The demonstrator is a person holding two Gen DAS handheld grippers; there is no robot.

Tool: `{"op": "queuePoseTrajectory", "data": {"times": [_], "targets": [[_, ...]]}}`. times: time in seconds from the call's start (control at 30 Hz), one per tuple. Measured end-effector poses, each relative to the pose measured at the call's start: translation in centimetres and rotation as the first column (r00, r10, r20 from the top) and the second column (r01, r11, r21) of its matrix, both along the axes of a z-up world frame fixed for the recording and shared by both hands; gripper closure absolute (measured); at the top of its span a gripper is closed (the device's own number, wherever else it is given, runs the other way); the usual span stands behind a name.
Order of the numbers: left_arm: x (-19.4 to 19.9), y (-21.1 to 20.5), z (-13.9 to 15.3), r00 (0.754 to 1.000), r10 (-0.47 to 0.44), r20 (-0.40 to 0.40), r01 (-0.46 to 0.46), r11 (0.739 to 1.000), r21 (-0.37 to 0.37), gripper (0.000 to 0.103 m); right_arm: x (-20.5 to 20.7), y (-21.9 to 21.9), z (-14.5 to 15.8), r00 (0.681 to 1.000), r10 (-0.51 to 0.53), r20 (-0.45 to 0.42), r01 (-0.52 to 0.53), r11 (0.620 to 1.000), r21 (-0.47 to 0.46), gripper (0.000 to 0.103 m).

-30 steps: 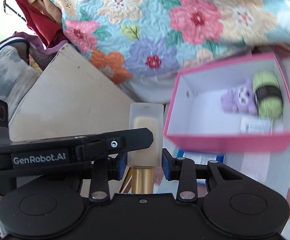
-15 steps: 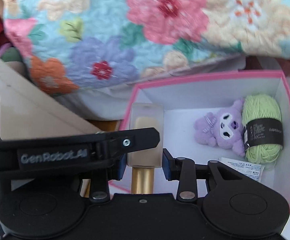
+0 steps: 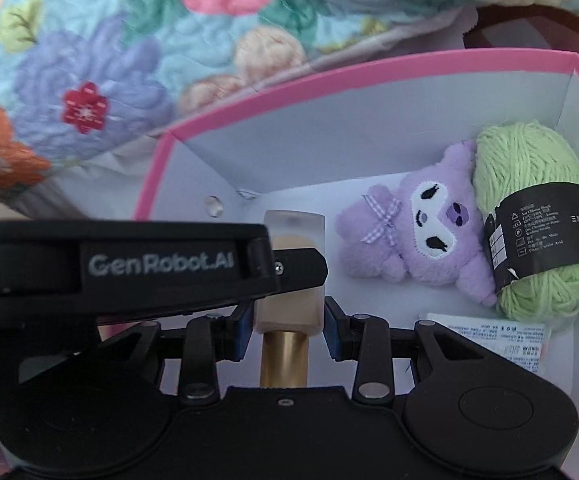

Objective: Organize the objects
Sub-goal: 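Lower the bottle into the box and open the right gripper, then move the right gripper out of the box toward the orange sponge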

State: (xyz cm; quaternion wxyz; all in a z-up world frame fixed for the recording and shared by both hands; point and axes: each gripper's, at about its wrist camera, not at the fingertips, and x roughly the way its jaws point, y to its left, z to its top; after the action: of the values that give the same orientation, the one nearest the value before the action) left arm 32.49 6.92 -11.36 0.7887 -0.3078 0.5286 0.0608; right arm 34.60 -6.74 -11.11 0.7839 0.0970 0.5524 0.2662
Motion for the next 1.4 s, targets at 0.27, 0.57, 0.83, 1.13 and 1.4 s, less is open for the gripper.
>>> {"op": "queuePoseTrajectory", "data": {"times": [0.27,0.57,0.83,1.13,1.4], "targets": [[0.9,-0.7,-1.5,0.998,-0.019,-0.057,0.020,1.000,0.023,0.065,1.2,0.2,-1.8,0.998,0.008,-0.063,-0.010,1.000,-0.025,0.061],[1.4,-1.3,-1.9,0.996,-0.046,-0.077,0.050,0.998,0.048,0.068,-1.4,-2.4,-1.2,0.996,0.042,-0.083,-0.041,0.999,0.009,0.058],[0.5,-0.6,-0.3,0.999,-0.037,-0.011,0.037,0.998,0.045,0.073,-1.9,-1.6,-1.4,0.999,-0.015,-0.030,0.015,1.000,-0.008,0.089],[-2.9,-0.7,3.4,0.995,-0.100,0.008,0.098,0.984,0.152,0.073,-3.8,-2.3,1.1,0.998,0.028,0.061,-0.023,0.996,-0.083,0.085],[-8.6,-1.8,9.0,0.992,-0.121,0.036,0.113,0.979,0.171,0.061,-7.7,-4.0,9.2,0.974,0.187,0.126,-0.177,0.980,-0.086,0.074]]}}
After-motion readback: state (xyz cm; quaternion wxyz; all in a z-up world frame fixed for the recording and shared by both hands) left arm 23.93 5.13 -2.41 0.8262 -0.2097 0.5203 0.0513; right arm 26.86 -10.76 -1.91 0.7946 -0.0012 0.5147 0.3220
